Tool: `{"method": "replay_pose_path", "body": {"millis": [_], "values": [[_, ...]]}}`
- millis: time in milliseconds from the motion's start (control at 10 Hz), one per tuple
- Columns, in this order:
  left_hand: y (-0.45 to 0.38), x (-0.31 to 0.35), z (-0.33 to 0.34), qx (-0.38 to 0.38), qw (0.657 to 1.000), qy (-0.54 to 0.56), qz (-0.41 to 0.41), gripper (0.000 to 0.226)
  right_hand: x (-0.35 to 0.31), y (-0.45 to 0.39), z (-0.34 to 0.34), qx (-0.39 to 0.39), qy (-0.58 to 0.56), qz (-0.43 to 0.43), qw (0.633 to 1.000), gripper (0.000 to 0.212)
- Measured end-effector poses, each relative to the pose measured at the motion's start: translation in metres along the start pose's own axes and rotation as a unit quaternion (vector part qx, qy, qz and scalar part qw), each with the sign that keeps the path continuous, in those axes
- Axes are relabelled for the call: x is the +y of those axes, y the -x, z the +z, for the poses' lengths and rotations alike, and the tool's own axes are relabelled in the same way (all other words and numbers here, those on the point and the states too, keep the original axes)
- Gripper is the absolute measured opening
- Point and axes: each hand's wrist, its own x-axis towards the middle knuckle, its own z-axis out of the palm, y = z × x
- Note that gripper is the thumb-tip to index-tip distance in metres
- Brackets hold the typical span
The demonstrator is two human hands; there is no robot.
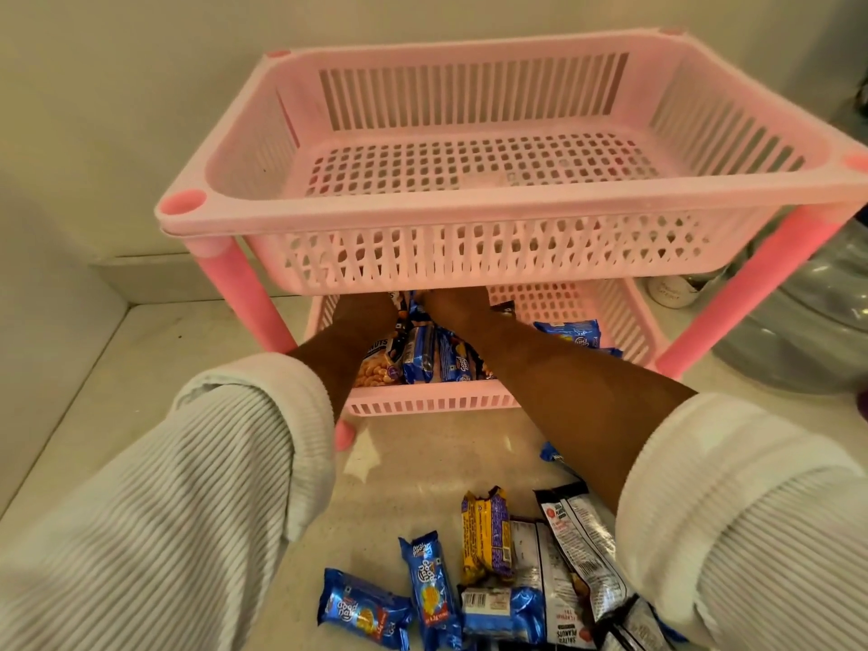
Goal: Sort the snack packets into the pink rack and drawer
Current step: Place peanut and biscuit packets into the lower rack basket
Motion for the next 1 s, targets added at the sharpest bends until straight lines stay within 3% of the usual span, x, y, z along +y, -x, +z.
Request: {"method": "replay_pose_path", "body": {"millis": [100, 200, 400, 500, 700, 800, 1000], "values": [[0.003, -0.001, 0.000, 0.054, 0.998, 0.027, -0.013, 0.043, 0.000, 0.006, -0.005, -0.023, 0.016, 0.021, 0.999, 0.036], [0.010, 0.004, -0.003, 0.081, 0.995, 0.062, -0.012, 0.030, -0.003, 0.015, -0.012, -0.010, -0.010, 0.026, 1.000, 0.033], [0.038, 0.017, -0.009, 0.119, 0.983, 0.131, 0.045, 0.039, -0.006, 0.038, -0.033, 0.081, -0.049, 0.014, 0.995, 0.025], [0.079, 0.023, -0.013, 0.158, 0.962, 0.159, 0.158, 0.054, -0.010, 0.061, -0.053, 0.112, -0.040, 0.031, 0.992, 0.020], [0.165, 0.010, -0.004, 0.179, 0.935, 0.134, 0.275, 0.042, -0.011, 0.138, -0.075, 0.140, -0.064, 0.001, 0.988, 0.012], [0.210, -0.009, 0.013, 0.194, 0.915, 0.130, 0.330, 0.037, -0.004, 0.194, -0.077, 0.173, -0.086, -0.057, 0.979, 0.005], [0.265, -0.054, 0.074, 0.150, 0.943, 0.154, 0.253, 0.026, 0.042, 0.286, -0.065, 0.122, -0.034, -0.050, 0.991, 0.003]]}}
